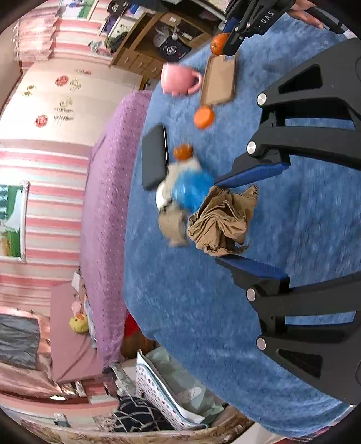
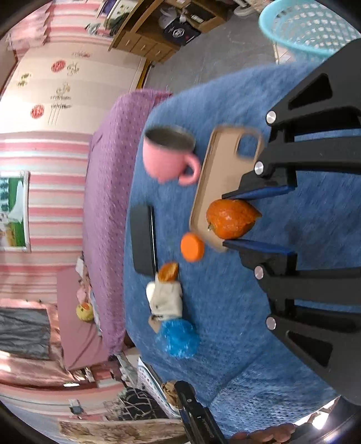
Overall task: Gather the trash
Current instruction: 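Carry the tangerine in the right tool and the stocking in the left tool over the blue basket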
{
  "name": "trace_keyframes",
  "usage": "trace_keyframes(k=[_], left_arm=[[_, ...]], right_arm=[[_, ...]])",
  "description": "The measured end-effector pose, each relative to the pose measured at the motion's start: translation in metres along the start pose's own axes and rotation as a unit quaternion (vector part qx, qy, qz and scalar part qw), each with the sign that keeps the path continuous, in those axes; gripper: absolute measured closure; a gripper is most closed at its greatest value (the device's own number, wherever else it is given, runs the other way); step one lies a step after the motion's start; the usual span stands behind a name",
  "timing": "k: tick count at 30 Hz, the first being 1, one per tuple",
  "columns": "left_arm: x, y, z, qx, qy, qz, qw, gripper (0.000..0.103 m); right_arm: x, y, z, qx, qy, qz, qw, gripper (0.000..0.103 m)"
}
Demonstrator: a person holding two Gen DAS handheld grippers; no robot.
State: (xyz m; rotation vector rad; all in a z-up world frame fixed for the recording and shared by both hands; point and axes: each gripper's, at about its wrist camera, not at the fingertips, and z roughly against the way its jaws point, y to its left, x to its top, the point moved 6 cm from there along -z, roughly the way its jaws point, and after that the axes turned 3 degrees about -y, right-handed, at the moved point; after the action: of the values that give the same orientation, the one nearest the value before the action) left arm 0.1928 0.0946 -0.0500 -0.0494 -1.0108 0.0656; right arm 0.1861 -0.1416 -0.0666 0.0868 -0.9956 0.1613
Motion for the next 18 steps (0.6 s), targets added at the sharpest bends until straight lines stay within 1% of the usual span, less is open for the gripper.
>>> trace_keyframes(k=[5, 8, 13, 18], left_arm=[[-0.008, -0.041, 0.003, -0.013, 0.0, -0.023, 0.9996, 0.055], [-0.015, -0.066, 0.007, -0.018, 0.001, -0.036, 0.9992, 0.055], [-0.029, -0.099, 0.01, -0.029, 0.009, -0.035, 0.9989, 0.055], [-0.04, -0.125, 0.001, -0.038, 0.022, -0.048, 0.9979, 0.055]], right_arm=[[-0.013, -0.045, 0.023, -0.021, -0.006, -0.032, 0.999, 0.075], [-0.02, -0.067, 0.027, -0.028, -0.005, -0.042, 0.999, 0.075], [-0.024, -0.087, 0.034, -0.041, -0.007, -0.044, 0.998, 0.075], [-0.031, -0.104, 0.041, -0.051, -0.004, -0.042, 0.998, 0.075]])
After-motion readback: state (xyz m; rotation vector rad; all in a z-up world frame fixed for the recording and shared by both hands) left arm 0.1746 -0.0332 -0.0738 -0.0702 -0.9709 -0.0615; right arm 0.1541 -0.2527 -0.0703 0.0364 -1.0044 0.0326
